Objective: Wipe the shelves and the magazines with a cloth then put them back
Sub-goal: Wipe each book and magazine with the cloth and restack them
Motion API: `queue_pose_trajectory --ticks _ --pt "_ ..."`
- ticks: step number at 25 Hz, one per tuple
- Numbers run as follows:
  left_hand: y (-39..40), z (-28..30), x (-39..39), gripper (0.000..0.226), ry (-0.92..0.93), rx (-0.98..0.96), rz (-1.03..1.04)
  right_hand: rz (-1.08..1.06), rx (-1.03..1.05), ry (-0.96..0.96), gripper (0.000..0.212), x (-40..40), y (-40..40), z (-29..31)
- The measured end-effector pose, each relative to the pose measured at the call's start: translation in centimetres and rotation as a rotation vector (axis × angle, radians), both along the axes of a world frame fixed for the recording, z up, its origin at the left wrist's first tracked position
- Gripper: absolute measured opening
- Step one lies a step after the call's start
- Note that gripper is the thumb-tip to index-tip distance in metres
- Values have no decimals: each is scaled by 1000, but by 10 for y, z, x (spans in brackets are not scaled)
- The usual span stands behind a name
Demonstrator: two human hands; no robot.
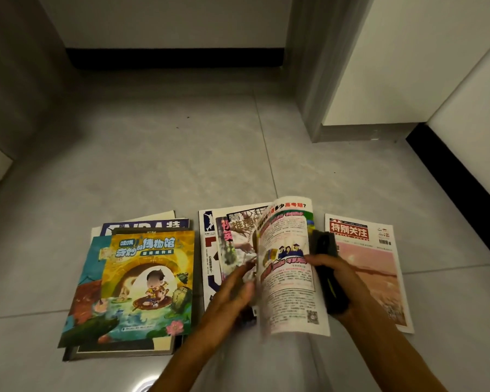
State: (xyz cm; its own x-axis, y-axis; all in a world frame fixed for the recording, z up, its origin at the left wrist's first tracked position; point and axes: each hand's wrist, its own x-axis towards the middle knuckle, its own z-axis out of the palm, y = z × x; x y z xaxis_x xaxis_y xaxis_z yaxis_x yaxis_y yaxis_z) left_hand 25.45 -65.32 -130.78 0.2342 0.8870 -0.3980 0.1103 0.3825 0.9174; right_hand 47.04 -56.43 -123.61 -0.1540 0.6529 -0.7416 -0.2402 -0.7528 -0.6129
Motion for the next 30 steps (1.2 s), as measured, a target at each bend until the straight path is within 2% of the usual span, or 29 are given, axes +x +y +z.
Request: queue_pose_trajectory --ticks 2,3,5,7,8,9,11,13,14,17,19,21,23,25,27,28,30 --pt "0 -16 -6 44 -123 -97 189 38 46 123 25 6 4 11" --pt "0 -5 1 40 -133 -142 201 44 76 155 18 7 5 16" --pt "13 26 18 46 -95 -299 320 43 126 191 10 7 4 23" --pt "16 33 20 49 -169 -310 358 69 125 216 24 11 2 21" --pt "17 35 21 45 -275 -330 360 89 111 198 34 13 3 21" --pt "20 35 23 37 -327 -364 381 106 89 149 35 15 5 19" --pt "26 23 26 20 -263 -382 472 131 18 -34 26 16 14 14" --pt "29 7 27 15 -47 -317 584 127 20 -257 32 19 24 0" --pt "31 3 26 17 30 -277 600 103 115 -377 37 19 31 -9" --pt "39 -9 24 19 265 -170 533 80 597 -861 46 7 35 -31" --pt "37 -17 22 15 423 -149 487 323 806 -1071 52 -8 25 -51" --pt "35 -26 18 16 491 -145 474 671 824 -1380 65 -26 4 -88" --pt "34 -32 12 14 515 -142 460 877 836 -1472 76 -43 -29 -119" --pt "37 -35 8 9 499 -154 447 994 1072 -1405 68 -45 -53 -133" --pt "39 -38 7 6 505 -166 420 1066 1337 -1392 63 -27 -43 -137" --pt "40 -39 7 6 521 -168 408 1038 1338 -1437 61 -18 -27 -138" --pt "42 -41 7 11 541 -178 403 828 1087 -1495 58 -13 8 -132"
